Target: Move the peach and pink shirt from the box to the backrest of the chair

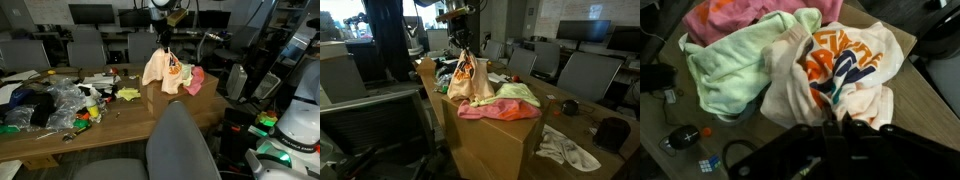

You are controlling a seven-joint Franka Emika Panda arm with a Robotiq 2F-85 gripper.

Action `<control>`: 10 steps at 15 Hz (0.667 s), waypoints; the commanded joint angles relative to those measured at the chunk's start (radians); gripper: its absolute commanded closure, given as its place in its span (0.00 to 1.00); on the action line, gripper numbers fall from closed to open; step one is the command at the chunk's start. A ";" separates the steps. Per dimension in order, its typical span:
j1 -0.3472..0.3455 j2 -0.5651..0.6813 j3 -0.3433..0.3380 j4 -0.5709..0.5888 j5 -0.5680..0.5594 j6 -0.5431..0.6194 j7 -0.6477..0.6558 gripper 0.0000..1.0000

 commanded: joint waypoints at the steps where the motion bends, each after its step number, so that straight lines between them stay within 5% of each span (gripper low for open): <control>1: 0.029 -0.104 0.027 -0.059 -0.073 -0.010 0.010 0.97; 10: 0.062 -0.236 0.126 -0.098 -0.026 -0.181 -0.356 0.97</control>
